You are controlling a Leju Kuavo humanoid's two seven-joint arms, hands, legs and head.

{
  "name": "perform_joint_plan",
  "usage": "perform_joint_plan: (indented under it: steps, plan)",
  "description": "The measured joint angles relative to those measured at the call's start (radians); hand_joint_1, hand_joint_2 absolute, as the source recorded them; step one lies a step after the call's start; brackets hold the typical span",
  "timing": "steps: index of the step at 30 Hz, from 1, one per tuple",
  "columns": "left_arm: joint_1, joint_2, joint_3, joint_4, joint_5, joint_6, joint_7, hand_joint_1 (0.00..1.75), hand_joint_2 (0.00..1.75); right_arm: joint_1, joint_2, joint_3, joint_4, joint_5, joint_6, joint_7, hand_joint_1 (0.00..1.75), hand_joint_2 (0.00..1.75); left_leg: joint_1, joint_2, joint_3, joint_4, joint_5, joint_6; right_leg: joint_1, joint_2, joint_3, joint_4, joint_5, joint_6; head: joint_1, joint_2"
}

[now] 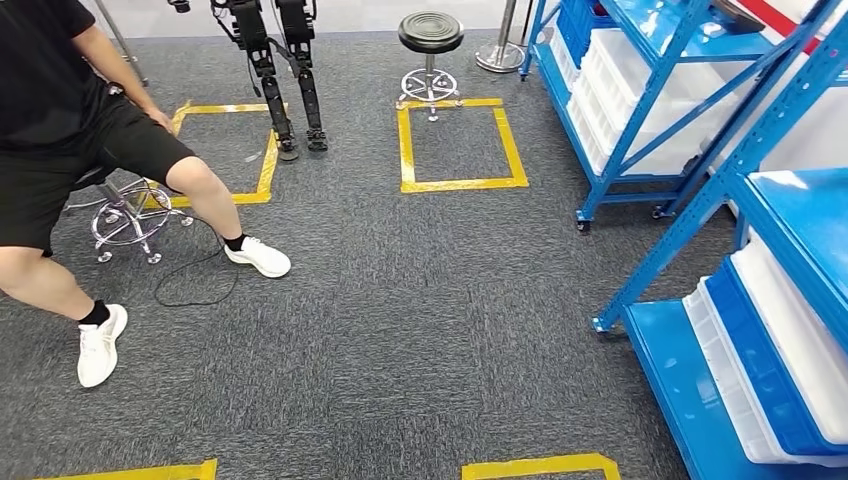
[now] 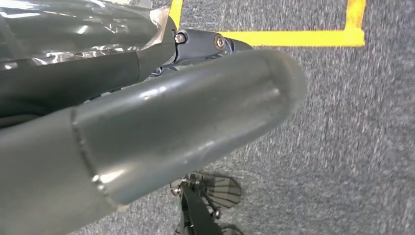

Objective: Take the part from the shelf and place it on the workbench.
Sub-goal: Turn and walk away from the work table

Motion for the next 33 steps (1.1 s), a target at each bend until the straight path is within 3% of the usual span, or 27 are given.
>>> perform_joint_plan:
  steps: [1, 3, 5, 6, 7, 9, 11, 12, 14, 16, 18, 20, 21, 22, 23, 25, 27, 29, 31, 33]
  plan:
    - [0.000, 0.000, 0.000, 0.000, 0.000, 0.001, 0.000, 0.00, 0.00, 0.000, 0.001, 0.000, 0.000, 0.000, 0.000, 0.000, 0.00, 0.00, 0.000, 0.014, 0.001, -0.006, 0.004, 0.007, 0.001, -0.029, -0.020, 0.034, -0.017, -0.001, 0.002, 0.000]
    - [0.004, 0.000, 0.000, 0.000, 0.000, 0.004, -0.002, 0.00, 0.00, -0.003, 0.003, 0.000, 0.000, 0.002, 0.000, 0.001, 0.00, 0.00, -0.003, 0.045, 0.000, -0.011, 0.008, 0.015, -0.001, -0.088, -0.086, 0.163, -0.074, -0.008, 0.005, 0.000]
    - [0.007, 0.001, 0.001, 0.000, 0.000, 0.005, -0.002, 0.00, 0.00, -0.004, 0.005, 0.000, 0.000, 0.005, 0.000, 0.002, 0.00, 0.00, -0.006, 0.077, -0.001, -0.010, 0.007, 0.016, -0.007, -0.102, -0.144, 0.279, -0.112, -0.003, 0.006, 0.000]
    - [0.008, 0.001, 0.001, 0.000, 0.000, 0.005, -0.002, 0.00, 0.00, -0.003, 0.005, 0.000, 0.000, 0.006, 0.000, 0.003, 0.00, 0.00, -0.006, 0.091, -0.001, -0.010, 0.007, 0.015, -0.011, -0.106, -0.146, 0.288, -0.109, 0.006, 0.006, 0.000]
    - [0.007, 0.001, 0.001, 0.000, -0.001, 0.005, -0.003, 0.00, 0.00, -0.001, 0.005, 0.000, 0.000, 0.006, 0.000, 0.004, 0.00, 0.00, -0.006, 0.104, -0.001, -0.010, 0.006, 0.013, -0.014, -0.112, -0.123, 0.249, -0.091, 0.017, 0.006, 0.000]
    - [0.007, 0.001, 0.001, 0.000, -0.001, 0.005, -0.004, 0.00, 0.00, -0.001, 0.006, 0.000, 0.000, 0.008, 0.000, 0.005, 0.00, 0.00, -0.007, 0.127, 0.003, -0.008, 0.001, 0.006, -0.022, -0.152, -0.038, 0.098, -0.040, 0.034, 0.006, 0.000]
    - [0.007, 0.003, 0.001, 0.000, -0.001, 0.006, -0.005, 0.00, 0.00, -0.005, 0.009, 0.000, 0.000, 0.009, 0.000, 0.006, 0.00, 0.00, -0.012, 0.146, 0.009, -0.005, -0.007, -0.008, -0.020, -0.188, 0.016, 0.001, -0.012, 0.031, 0.005, 0.000]
    - [0.006, 0.005, 0.001, 0.000, -0.001, 0.006, -0.005, 0.00, 0.00, -0.006, 0.010, 0.000, 0.000, 0.009, 0.000, 0.007, 0.00, 0.00, -0.014, 0.155, 0.012, -0.004, -0.010, -0.015, -0.016, -0.189, 0.017, -0.006, -0.010, 0.024, 0.003, 0.000]
    - [0.003, 0.005, 0.000, 0.000, -0.001, 0.007, -0.004, 0.00, 0.00, -0.005, 0.010, 0.000, 0.000, 0.009, 0.000, 0.009, 0.00, 0.00, -0.008, 0.164, 0.019, -0.003, -0.015, -0.029, -0.016, -0.163, 0.014, -0.008, -0.007, 0.007, 0.001, 0.000]
    - [0.002, 0.005, 0.001, 0.000, -0.001, 0.007, -0.004, 0.00, 0.00, -0.004, 0.008, 0.000, 0.000, 0.009, 0.000, 0.010, 0.00, 0.00, 0.001, 0.118, 0.004, 0.042, -0.053, -0.040, -0.020, -0.140, 0.015, -0.011, -0.002, -0.011, -0.001, 0.000]
    - [0.006, 0.005, 0.001, 0.001, -0.002, 0.007, -0.004, 0.00, 0.00, -0.006, 0.007, 0.000, 0.000, 0.009, 0.000, 0.011, 0.00, 0.00, 0.003, 0.058, -0.052, 0.166, -0.129, -0.041, -0.016, -0.117, 0.014, -0.011, 0.003, -0.025, -0.003, 0.000]
    - [0.011, 0.004, 0.001, 0.002, -0.003, 0.007, -0.003, 0.00, 0.00, -0.007, 0.008, 0.000, 0.000, 0.010, 0.000, 0.011, 0.00, 0.00, 0.003, 0.042, -0.111, 0.288, -0.178, -0.037, -0.008, -0.091, 0.010, -0.011, 0.005, -0.031, -0.003, 0.000]
    - [0.013, 0.004, 0.001, 0.002, -0.004, 0.007, -0.003, 0.00, 0.00, -0.005, 0.008, 0.000, 0.000, 0.011, 0.000, 0.011, 0.00, 0.00, 0.003, 0.040, -0.121, 0.304, -0.172, -0.034, -0.006, -0.077, 0.010, -0.010, 0.006, -0.033, -0.003, 0.000]
    - [0.014, 0.004, 0.001, 0.002, -0.006, 0.007, -0.003, 0.00, 0.00, -0.003, 0.008, 0.000, 0.000, 0.012, 0.000, 0.011, 0.00, 0.00, 0.003, 0.038, -0.114, 0.284, -0.148, -0.031, -0.004, -0.062, 0.010, -0.009, 0.006, -0.033, -0.003, 0.000]
    - [0.014, 0.004, 0.000, 0.002, -0.009, 0.007, -0.003, 0.00, 0.00, -0.002, 0.008, 0.000, 0.000, 0.012, 0.000, 0.010, 0.00, 0.00, 0.003, 0.030, -0.088, 0.226, -0.109, -0.026, -0.003, -0.047, 0.012, -0.009, 0.007, -0.033, -0.003, 0.000]
    - [0.014, 0.004, 0.000, 0.002, -0.013, 0.007, -0.004, 0.00, 0.00, -0.002, 0.009, 0.000, 0.000, 0.012, 0.000, 0.007, 0.00, 0.00, 0.003, -0.013, -0.025, 0.087, -0.041, -0.018, -0.001, -0.021, 0.011, -0.005, 0.008, -0.029, -0.003, 0.000]
    - [0.014, 0.005, -0.001, 0.002, -0.015, 0.008, -0.004, 0.00, 0.00, -0.004, 0.011, 0.000, 0.000, 0.012, 0.000, 0.004, 0.00, 0.00, 0.000, -0.038, 0.002, 0.024, -0.021, -0.014, 0.001, 0.001, 0.004, -0.003, 0.013, -0.020, -0.002, 0.000]
    - [0.012, 0.003, -0.002, 0.002, -0.019, 0.008, -0.004, 0.00, 0.00, -0.002, 0.012, -0.001, 0.000, 0.011, 0.000, 0.002, 0.00, 0.00, -0.005, -0.016, 0.003, 0.015, -0.016, -0.005, 0.000, 0.020, -0.007, -0.005, 0.019, -0.005, -0.002, 0.000]
    - [0.009, 0.001, -0.005, 0.002, -0.023, 0.008, -0.004, 0.00, 0.00, 0.002, 0.011, -0.001, 0.000, 0.010, 0.000, -0.002, 0.00, 0.00, -0.005, 0.009, 0.005, 0.001, -0.004, 0.010, 0.003, -0.009, -0.030, 0.022, 0.006, 0.000, 0.000, 0.000]
    - [0.009, 0.000, -0.006, 0.001, -0.024, 0.008, -0.003, 0.00, 0.00, 0.001, 0.010, -0.002, 0.000, 0.011, 0.001, -0.006, 0.00, 0.00, -0.006, 0.038, 0.004, -0.008, 0.004, 0.020, 0.004, -0.071, -0.083, 0.123, -0.046, -0.007, 0.004, 0.000]
